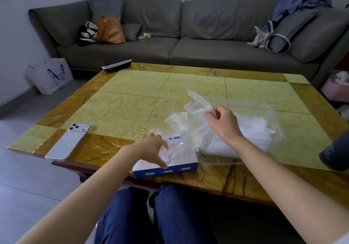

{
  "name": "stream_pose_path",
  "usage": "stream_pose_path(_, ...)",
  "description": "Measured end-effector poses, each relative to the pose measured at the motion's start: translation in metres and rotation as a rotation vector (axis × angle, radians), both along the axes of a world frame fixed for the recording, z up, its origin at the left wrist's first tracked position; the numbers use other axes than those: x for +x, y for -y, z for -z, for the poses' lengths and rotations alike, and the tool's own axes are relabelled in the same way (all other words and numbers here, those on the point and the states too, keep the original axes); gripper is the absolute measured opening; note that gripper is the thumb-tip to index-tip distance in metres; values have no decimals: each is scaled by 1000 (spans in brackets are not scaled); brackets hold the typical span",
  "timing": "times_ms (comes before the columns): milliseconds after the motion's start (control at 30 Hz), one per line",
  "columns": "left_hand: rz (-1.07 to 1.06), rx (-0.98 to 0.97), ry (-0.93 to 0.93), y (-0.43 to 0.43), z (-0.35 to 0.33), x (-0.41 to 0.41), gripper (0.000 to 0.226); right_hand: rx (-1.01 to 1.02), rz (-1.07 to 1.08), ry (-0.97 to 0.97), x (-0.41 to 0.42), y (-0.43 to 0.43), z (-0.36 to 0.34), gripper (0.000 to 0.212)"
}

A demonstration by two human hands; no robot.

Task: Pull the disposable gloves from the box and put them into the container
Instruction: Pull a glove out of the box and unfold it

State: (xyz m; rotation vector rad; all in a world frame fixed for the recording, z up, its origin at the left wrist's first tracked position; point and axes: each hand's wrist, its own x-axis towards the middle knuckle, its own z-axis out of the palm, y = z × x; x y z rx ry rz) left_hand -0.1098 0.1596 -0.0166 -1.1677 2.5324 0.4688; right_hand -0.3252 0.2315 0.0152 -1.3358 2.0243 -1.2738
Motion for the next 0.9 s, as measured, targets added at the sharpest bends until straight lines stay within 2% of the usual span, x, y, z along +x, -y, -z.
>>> stream_pose_path(67, -45, 28, -102, 3, -17, 2, 73, -11, 17, 25, -1, 1, -2, 23)
stream_pose_path(167, -150, 39, -412, -2, -39, -10, 45, -40, 52, 103, 1, 5, -4, 25)
stream_pose_path(233, -310, 162, -573, -11, -48, -25, 51, -69, 68, 178, 5, 6, -6, 23)
stream_pose_path(333, -451, 293, -686, -20, -46, -41, 54, -107, 38, 275, 14, 6, -9, 11)
stream_pose_path(400, -498, 335, -786, -24, -43, -46, 42, -118, 14, 310, 17, 4, -11, 8)
stream_pose_path(467, -548, 341, -951, -25, -44, -50, 20, -110, 19, 340, 15, 2, -11, 6)
stream_pose_path(533, -641, 346, -1121, -24, -49, -52, 8, -75, 37, 339, 12, -1, -8, 10)
stream_pose_path(633, -761, 377, -1326, -17, -55, -49, 8, 4, 29, 320, 9, -5, -4, 22)
stream_pose_path(700, -754, 336, -1374, -11, -59, -46, 15, 42, 36, 304, 8, -7, -1, 28)
stream_pose_path(800, -625, 227, -1274, -3, -68, -43, 27, 21, 48, 51, 5, -9, -3, 36)
stream_pose_path(900, -446, 108, -1139, 3, -85, -44, 35, -182, 66, -431, 1, -10, -21, 47)
